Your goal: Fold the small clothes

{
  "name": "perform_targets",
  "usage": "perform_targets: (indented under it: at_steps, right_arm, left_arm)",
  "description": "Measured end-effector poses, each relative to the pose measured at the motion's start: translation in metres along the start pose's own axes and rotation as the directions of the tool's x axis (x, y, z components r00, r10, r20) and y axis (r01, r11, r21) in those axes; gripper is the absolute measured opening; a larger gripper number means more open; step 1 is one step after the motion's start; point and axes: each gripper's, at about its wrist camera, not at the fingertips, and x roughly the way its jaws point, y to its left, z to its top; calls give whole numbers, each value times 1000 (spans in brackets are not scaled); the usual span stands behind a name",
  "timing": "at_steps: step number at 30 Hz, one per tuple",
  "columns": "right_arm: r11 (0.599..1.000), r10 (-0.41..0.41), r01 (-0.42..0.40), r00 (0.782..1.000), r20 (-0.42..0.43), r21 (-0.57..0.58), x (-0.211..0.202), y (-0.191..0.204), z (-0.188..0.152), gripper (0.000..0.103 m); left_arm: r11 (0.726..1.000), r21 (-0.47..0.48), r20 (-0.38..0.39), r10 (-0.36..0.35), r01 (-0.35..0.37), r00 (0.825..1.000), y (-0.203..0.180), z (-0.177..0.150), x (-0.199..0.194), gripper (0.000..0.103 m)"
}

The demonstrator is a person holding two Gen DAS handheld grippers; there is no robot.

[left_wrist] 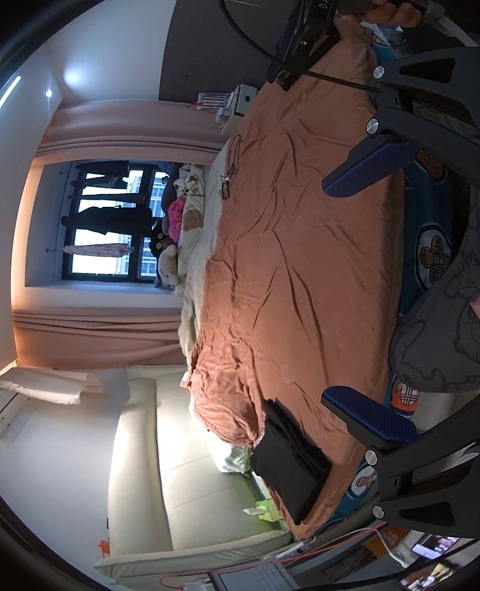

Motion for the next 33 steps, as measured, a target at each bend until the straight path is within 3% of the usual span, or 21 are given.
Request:
perform_targets:
  at_steps: [33]
  right_arm:
    - [1000, -3, 4, 1000, 10, -11, -12, -11, -8, 103]
  left_arm:
    - [1000, -18, 27, 4, -3, 1000, -9, 1, -12, 103]
